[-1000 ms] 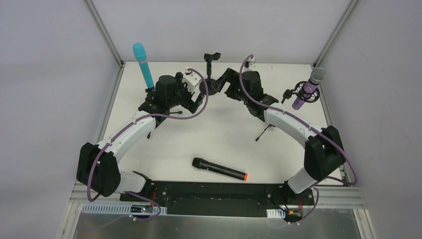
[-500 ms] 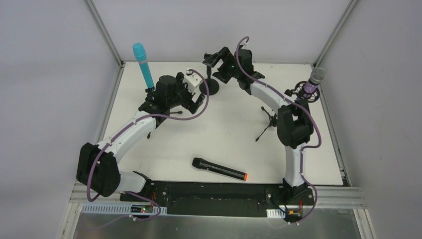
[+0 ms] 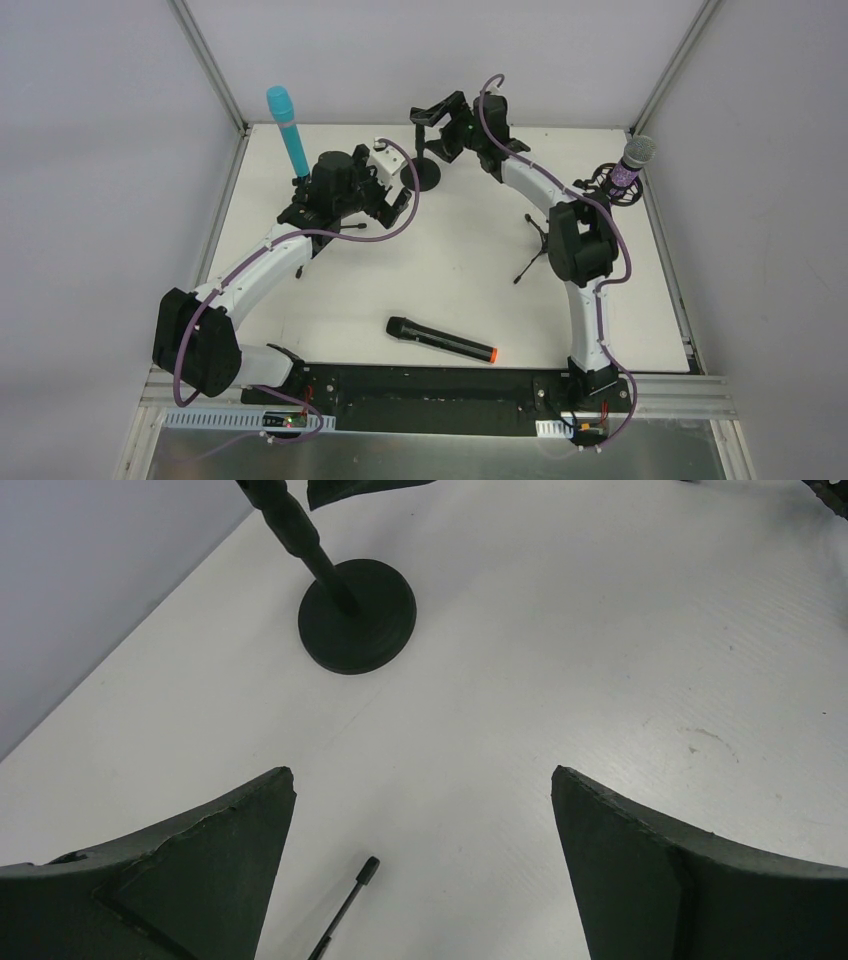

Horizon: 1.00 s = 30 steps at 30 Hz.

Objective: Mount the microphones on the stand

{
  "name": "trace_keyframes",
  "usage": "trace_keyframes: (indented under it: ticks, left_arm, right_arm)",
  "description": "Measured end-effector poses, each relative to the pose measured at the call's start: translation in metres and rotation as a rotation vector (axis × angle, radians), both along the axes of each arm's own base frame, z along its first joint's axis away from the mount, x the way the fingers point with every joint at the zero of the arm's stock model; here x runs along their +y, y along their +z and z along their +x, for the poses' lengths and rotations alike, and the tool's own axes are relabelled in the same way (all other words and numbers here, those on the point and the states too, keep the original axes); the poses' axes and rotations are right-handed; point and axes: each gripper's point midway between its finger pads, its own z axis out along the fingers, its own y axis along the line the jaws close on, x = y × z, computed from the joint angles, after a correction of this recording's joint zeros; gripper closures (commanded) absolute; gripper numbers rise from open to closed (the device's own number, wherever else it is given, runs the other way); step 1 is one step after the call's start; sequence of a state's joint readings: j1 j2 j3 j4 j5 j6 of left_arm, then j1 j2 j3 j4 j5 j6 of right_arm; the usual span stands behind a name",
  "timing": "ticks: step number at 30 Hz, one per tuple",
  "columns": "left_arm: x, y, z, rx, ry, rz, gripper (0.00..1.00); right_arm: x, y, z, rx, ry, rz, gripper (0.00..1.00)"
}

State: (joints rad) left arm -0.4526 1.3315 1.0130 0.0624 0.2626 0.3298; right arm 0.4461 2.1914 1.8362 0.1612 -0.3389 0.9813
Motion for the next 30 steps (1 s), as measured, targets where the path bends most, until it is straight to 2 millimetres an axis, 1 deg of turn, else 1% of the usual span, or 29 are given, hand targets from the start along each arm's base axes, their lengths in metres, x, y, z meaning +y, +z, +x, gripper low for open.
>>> trace_keyframes:
  ticks: [4,8,17,25,30]
  left_arm:
    - [0.0,0.0,0.0,0.001,-0.001,0.0,0.01]
    - [-0.001,0.0,-0.001,0.002,-0.01,-0.003,0.01]
    - [-0.002,0.0,-0.002,0.003,-0.016,-0.005,0.01]
    - [-0.003,0.0,-0.002,0.003,-0.018,-0.006,0.01]
    - [-0.003,0.0,-0.002,0.003,-0.02,-0.006,0.01]
  right_arm:
    - [-0.009,0.002,0.008,-0.005,-0.026,0.01,0.08]
    - [-0.021,-0.01,0.011,0.002,-0.073,-0.01,0.07]
    - [-0.026,-0.007,0.018,-0.014,-0.117,-0.013,0.08]
    - [-0.029,0.004,0.025,-0.037,-0.141,0.028,0.09]
    - [-0.029,0.014,0.036,-0.059,-0.154,0.073,0.12]
